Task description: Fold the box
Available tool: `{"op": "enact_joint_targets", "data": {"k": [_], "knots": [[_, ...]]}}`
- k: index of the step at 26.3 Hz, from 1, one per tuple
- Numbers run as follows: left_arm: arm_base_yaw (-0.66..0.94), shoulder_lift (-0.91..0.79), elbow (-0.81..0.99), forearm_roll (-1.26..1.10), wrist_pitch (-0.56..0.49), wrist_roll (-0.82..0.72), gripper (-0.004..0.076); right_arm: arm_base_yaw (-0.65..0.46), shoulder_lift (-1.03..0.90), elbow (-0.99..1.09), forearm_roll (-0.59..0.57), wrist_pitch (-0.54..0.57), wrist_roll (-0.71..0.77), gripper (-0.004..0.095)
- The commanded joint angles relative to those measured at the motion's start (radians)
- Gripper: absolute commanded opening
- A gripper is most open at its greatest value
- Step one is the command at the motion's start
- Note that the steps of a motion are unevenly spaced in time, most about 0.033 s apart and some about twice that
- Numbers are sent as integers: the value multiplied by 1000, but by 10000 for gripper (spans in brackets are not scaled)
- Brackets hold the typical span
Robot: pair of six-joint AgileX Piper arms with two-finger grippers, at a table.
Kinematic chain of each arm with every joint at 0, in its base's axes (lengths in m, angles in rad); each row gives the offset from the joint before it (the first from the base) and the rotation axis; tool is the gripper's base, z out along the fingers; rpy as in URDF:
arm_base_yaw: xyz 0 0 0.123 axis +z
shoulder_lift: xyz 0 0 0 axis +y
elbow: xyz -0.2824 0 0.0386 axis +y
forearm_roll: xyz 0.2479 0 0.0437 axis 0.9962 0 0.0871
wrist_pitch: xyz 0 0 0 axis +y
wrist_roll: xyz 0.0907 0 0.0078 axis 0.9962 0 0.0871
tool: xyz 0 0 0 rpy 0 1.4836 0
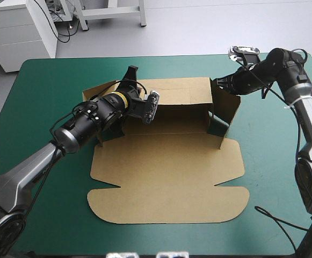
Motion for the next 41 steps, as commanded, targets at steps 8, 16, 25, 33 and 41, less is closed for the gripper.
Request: {"op": "enact_joint_targets", "data": {"k": [8,16,25,33,41], "knots": [[-12,-16,1,-58,47,-54,-8,-19,-141,139,37,160,-97,-19],[-12,-16,1,-58,33,-62,-8,-19,-235,140,143,160,-153,-19],[-12,-16,1,-58,33,-62,-8,-19,-280,140,168,160,-153,-19],[-12,-16,1,-58,33,-62,-8,-19,-302,140,38,160,-111,-19],[-12,-18,1,-58,33,-75,-8,-19,-318,290,104,160,-165,-19]]}}
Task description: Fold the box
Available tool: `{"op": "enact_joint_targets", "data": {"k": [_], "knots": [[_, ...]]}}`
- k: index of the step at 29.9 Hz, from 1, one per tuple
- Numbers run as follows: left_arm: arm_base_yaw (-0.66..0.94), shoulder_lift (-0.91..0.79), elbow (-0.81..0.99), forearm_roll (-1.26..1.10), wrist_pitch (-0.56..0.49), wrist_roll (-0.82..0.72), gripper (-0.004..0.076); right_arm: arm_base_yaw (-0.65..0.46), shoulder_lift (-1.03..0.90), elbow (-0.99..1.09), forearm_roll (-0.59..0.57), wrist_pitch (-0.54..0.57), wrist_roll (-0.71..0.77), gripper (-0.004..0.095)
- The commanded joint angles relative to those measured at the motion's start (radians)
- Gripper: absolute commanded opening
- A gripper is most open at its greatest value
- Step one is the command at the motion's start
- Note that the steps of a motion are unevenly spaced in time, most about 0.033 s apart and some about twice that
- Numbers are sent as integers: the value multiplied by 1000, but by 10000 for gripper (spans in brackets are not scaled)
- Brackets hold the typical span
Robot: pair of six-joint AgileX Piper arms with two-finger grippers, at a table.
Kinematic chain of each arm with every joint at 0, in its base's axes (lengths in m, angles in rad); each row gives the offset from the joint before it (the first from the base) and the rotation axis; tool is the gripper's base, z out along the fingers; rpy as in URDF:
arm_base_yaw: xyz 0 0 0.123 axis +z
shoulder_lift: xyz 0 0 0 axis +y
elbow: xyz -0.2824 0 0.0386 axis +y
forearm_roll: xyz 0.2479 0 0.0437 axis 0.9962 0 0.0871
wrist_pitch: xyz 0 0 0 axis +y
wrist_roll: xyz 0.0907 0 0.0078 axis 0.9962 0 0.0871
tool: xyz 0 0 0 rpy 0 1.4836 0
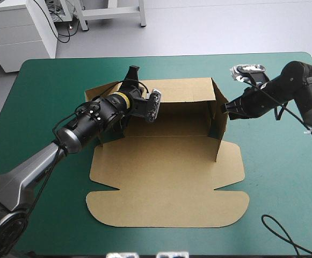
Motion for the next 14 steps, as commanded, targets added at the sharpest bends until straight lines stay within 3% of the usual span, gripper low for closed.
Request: {"op": "enact_joint_targets", "data": {"k": [1,5,14], "knots": [[-11,-23,-2,-50,71,-24,-8,-9,-57,55,110,9,-68,-19],[-11,-23,-2,-50,72,-24,-8,-9,-86,123,235,-1,-176,-19],[-11,-23,-2,-52,81,-27,-8,-9,-124,137,265,-66,-238,-19]]}}
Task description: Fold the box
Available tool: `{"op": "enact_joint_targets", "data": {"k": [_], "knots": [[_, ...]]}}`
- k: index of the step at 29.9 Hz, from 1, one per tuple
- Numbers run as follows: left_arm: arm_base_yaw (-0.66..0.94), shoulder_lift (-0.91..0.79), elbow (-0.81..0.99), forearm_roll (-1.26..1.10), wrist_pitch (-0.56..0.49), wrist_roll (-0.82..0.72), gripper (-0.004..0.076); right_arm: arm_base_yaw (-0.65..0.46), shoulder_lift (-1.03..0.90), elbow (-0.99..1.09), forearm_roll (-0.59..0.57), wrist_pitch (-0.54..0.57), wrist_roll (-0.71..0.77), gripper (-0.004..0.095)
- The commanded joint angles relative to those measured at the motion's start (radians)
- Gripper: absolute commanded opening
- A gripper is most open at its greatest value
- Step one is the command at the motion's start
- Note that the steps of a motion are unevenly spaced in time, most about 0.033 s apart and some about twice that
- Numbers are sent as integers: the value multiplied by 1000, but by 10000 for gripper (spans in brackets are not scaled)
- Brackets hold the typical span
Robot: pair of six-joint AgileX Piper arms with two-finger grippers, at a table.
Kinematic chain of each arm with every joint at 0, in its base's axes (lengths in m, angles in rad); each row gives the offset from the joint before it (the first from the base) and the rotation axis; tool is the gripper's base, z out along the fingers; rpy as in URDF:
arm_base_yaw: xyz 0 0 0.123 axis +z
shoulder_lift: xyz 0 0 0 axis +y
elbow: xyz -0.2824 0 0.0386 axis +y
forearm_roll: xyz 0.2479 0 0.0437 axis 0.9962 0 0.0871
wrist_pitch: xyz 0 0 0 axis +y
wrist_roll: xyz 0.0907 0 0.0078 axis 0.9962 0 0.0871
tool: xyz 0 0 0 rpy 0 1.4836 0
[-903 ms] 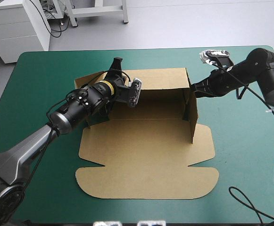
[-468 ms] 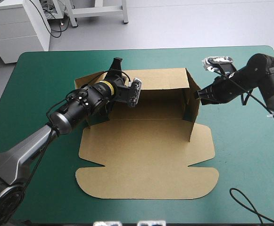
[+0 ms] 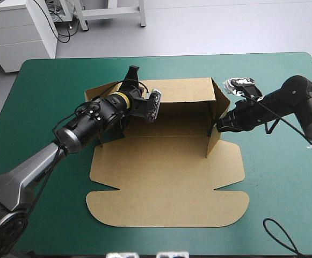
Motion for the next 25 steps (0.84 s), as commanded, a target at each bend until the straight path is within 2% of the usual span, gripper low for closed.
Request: {"op": "enact_joint_targets", "data": {"k": [1,6,11,14,20,25], "knots": [[-11,-23,-2,-52,80,-24,-8,-9,-46,-21,61,-49,-31,-19],[-11,-23,-2,-52,80,-24,-8,-9,-46,-17,72,-81,-71,-19],[-11,-23,-2,-52,80,-28,-8,-9,-77,-29,216,-95,-201,-19],[-11,-23,-2,-52,80,-31,-8,-9,-101,-78,247,-139,-240,-19],[-11,-23,-2,-52,80,-32,-8,-9,-124,-210,203,-360,-119,-19],[-11,-23,-2,-52,83,-32,-8,-9,-87,-294,54,-428,7,-19]]}}
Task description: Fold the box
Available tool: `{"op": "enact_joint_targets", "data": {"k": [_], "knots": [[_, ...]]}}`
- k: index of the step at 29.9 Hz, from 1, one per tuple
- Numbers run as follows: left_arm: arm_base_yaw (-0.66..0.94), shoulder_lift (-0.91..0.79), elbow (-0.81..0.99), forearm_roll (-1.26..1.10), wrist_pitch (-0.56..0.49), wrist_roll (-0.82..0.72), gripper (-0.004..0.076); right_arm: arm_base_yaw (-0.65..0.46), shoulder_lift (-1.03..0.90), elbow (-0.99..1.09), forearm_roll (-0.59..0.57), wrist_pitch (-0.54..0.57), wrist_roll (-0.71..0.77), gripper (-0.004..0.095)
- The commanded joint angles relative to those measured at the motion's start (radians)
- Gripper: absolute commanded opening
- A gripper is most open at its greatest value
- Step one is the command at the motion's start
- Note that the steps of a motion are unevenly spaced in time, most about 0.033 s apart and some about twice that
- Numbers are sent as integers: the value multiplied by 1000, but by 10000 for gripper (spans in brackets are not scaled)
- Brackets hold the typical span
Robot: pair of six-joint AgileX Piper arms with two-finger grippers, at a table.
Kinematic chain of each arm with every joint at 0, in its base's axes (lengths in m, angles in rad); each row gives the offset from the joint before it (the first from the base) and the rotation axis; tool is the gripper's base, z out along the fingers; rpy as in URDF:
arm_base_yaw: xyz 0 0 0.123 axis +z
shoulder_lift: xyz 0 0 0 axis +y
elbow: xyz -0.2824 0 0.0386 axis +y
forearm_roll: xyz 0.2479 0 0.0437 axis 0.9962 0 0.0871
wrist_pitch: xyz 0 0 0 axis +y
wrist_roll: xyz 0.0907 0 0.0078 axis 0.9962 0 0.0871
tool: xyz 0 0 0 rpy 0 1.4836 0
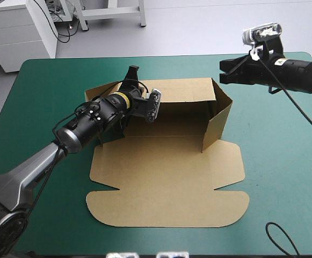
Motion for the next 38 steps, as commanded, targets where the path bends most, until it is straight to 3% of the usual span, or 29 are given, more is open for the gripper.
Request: {"op": "enact_joint_targets", "data": {"k": [1,6,11,16,28,38], "knots": [[-11,-23,-2,-52,83,-26,-8,-9,2,-69,-89,-84,99,-19],[-11,-23,-2,-52,83,-26,-8,-9,68,-73,-246,-114,161,-19],[-11,-23,-2,-52,83,-26,-8,-9,147,-73,-281,-133,225,-19],[-11,-23,-2,-52,87,-26,-8,-9,212,-73,-282,-98,259,-19],[-11,-23,-2,-48,87,-26,-8,-9,272,-64,-287,168,240,-19],[-11,-23,-2,-48,91,-26,-8,-9,243,-35,-209,179,178,-18]]}}
